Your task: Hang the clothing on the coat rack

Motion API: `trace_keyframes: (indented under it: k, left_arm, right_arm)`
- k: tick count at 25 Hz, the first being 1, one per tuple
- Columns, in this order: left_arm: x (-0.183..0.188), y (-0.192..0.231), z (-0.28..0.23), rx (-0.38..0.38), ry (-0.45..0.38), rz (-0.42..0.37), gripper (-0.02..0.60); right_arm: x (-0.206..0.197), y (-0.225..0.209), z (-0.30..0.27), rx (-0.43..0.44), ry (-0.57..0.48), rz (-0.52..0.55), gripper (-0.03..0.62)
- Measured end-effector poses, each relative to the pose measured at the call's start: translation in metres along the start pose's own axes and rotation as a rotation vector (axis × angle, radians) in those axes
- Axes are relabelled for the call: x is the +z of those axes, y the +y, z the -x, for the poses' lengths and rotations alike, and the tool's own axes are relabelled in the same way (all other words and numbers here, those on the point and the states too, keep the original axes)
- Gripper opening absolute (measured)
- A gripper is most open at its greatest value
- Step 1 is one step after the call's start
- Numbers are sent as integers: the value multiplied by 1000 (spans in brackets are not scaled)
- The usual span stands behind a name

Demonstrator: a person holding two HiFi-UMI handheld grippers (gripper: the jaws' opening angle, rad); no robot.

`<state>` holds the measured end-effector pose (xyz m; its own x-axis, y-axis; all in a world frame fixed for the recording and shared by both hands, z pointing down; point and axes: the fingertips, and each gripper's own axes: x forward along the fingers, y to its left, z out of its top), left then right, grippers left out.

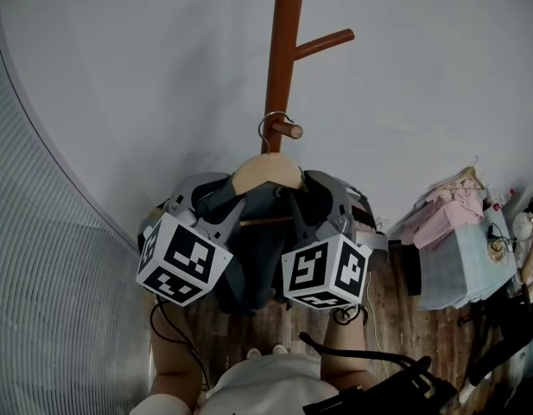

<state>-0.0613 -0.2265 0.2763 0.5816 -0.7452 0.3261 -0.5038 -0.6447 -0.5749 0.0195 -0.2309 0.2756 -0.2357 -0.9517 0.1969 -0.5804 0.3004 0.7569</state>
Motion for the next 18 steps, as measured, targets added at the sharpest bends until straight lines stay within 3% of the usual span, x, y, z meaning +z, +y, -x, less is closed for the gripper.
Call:
trace_keyframes:
  k: [18]
  left_arm:
    - [-10, -2, -19, -27, 10, 16, 133]
  right_arm:
    - [-15, 4, -15, 20, 33, -8, 126]
